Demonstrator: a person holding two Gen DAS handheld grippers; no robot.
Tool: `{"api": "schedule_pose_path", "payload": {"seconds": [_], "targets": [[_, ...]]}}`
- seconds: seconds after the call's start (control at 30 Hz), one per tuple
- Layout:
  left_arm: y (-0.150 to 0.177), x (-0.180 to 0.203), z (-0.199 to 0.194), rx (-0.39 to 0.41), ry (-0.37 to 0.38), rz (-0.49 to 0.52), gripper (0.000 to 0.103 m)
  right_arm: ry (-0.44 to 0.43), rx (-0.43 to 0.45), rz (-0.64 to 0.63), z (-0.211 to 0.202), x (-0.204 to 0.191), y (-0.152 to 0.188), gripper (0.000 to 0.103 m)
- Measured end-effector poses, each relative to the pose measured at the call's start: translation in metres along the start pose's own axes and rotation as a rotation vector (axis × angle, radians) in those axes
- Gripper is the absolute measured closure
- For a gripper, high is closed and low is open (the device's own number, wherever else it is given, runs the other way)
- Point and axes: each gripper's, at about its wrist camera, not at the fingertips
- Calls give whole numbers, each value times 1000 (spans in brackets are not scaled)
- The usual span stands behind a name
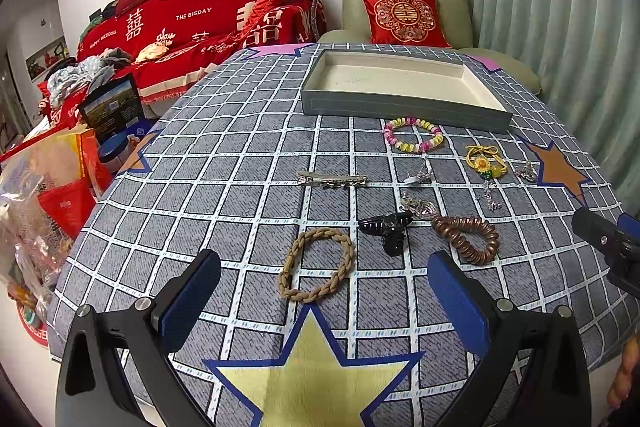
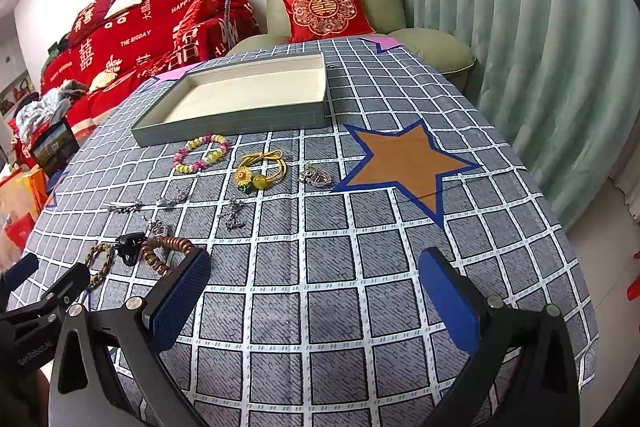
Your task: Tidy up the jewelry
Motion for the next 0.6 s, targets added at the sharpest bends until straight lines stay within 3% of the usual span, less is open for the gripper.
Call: {"api": "schedule_pose_path", "payload": {"seconds": [0.6], "targets": [[0, 1, 0, -4, 3, -2, 0, -2, -6, 4, 0, -1, 0, 0]]}}
Point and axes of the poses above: each gripper's, at about its wrist camera, not at the fingertips, and z roughly the way its jaws point, x to its right, y to its underside, and after that the axes turned 12 degrees about x, right-handed
